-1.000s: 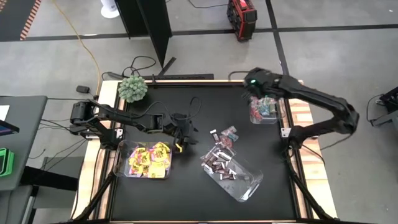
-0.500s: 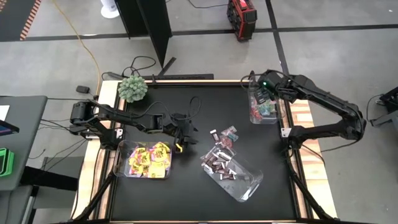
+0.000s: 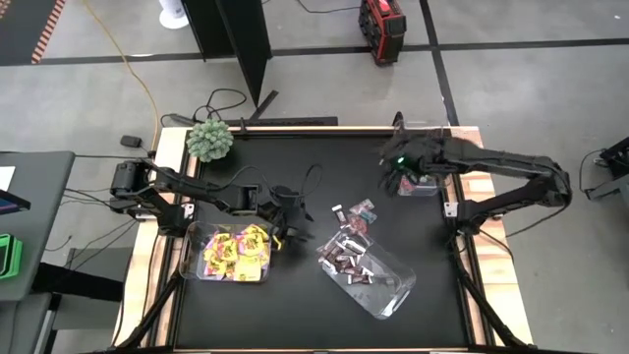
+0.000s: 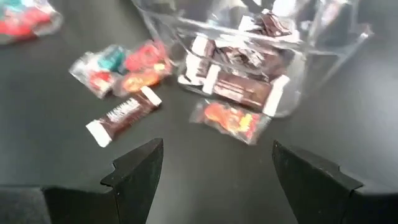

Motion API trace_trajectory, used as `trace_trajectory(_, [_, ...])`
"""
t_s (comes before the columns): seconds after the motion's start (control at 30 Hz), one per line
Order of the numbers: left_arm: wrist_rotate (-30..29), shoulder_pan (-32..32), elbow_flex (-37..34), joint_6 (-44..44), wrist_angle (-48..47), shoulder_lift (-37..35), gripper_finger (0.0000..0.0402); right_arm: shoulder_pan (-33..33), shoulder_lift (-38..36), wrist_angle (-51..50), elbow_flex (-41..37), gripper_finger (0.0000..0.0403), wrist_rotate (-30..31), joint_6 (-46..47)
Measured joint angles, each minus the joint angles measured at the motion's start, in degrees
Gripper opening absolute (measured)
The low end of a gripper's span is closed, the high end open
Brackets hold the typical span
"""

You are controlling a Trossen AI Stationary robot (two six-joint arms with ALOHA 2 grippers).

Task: Sort candy
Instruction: Put the blue candy in the top right transparent container

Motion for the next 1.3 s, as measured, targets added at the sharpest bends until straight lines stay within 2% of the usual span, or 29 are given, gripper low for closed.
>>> trace_trajectory(0.1, [-2.1, 0.0, 0.0, -0.5, 1.0, 0.0, 0.0297, 3.8, 4.9, -0.2, 0.0, 0.0274, -6.1, -5.0])
trace_trajectory(0.27, [-3.9, 0.0, 0.0, -1.2, 0.9, 0.0, 0.0297, 7.0, 13.8, -1.7, 0.0, 0.0274, -8.6, -11.3])
trace_trajectory(0.6, [-3.9, 0.0, 0.0, -4.0, 0.5, 0.0, 0.0297, 0.3, 22.9, 1.6, -2.5, 0.0274, -22.1, -15.6])
trace_trajectory(1.03, [-4.0, 0.0, 0.0, -4.1, -0.3, 0.0, 0.0297, 2.4, 30.0, 8.4, -5.8, 0.0271, -24.3, -17.6])
trace_trajectory(1.17, [-4.0, 0.0, 0.0, -4.0, -0.3, 0.0, 0.0297, 2.8, 31.4, 10.2, -5.9, 0.0247, -25.3, -18.3])
trace_trajectory(1.3, [-4.0, 0.0, 0.0, -4.0, -0.3, 0.0, 0.0297, 2.8, 31.6, 11.2, -5.9, 0.0199, -25.5, -18.5])
